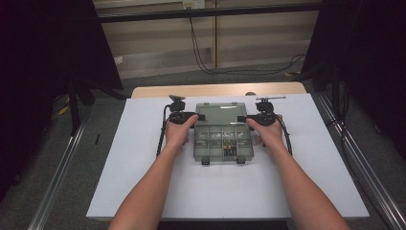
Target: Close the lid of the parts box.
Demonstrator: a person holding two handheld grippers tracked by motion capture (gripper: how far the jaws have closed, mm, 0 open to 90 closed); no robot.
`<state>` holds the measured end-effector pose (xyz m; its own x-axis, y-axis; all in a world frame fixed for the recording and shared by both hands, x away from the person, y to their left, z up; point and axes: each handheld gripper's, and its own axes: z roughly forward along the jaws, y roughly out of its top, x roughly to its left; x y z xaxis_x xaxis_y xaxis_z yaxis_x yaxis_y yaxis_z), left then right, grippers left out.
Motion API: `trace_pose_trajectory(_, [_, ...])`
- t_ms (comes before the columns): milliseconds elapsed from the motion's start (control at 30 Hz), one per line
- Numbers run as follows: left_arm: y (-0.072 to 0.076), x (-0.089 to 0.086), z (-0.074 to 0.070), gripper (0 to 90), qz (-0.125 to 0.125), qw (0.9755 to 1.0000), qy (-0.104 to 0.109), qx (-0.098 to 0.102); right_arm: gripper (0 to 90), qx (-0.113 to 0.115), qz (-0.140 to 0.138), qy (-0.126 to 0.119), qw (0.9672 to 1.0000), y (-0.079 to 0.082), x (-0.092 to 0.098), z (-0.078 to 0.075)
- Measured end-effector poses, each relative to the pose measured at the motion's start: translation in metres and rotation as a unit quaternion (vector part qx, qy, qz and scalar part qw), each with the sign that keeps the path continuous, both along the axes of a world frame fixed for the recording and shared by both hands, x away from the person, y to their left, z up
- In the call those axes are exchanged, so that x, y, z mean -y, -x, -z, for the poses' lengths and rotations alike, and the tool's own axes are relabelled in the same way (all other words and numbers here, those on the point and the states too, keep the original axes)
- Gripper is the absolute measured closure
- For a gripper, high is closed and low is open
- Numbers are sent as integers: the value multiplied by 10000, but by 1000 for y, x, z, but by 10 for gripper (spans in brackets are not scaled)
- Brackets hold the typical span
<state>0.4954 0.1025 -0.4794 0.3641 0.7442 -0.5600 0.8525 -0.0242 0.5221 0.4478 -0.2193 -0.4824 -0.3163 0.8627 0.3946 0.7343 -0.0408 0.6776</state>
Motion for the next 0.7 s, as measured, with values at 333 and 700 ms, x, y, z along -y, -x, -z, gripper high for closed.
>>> trace_pose_trajectory(333, [1,2,3,517,-45,10000,-68,-3,399,-172,28,-212,9996,-3,2,8])
trace_pose_trajectory(700, [7,-6,-7,655,-3,9991,20,423,624,181,-57,-104,9998,2,9,-2])
